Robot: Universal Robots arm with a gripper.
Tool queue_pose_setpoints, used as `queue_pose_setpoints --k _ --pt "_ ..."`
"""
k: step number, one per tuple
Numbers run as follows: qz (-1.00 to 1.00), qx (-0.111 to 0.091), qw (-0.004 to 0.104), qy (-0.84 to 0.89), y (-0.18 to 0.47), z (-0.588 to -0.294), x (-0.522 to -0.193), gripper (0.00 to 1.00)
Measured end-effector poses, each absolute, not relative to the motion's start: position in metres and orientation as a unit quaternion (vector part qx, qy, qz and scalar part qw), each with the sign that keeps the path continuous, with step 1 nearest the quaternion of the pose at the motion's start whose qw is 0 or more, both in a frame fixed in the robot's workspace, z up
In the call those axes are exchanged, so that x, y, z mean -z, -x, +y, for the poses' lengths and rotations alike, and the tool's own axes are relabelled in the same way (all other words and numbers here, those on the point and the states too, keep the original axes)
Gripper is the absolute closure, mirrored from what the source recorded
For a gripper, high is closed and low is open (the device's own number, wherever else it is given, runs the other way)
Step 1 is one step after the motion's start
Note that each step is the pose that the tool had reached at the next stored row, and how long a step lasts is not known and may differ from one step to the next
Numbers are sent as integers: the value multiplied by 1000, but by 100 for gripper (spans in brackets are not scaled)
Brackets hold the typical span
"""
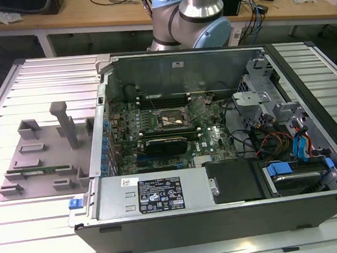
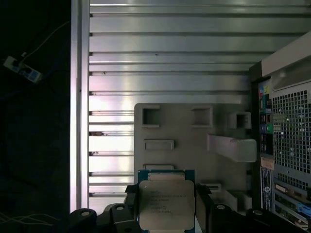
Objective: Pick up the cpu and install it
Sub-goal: 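Pick up the cpu and move it towards the insertion slot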
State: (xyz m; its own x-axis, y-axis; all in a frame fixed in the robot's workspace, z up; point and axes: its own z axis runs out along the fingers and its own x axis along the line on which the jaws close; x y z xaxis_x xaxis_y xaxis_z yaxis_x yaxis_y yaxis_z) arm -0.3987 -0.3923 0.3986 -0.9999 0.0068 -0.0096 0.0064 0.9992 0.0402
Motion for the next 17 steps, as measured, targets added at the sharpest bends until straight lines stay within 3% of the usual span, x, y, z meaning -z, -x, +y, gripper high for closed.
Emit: queue_pose_setpoints --k 17 --pt "1000 -20 5 -3 372 -392 -399 45"
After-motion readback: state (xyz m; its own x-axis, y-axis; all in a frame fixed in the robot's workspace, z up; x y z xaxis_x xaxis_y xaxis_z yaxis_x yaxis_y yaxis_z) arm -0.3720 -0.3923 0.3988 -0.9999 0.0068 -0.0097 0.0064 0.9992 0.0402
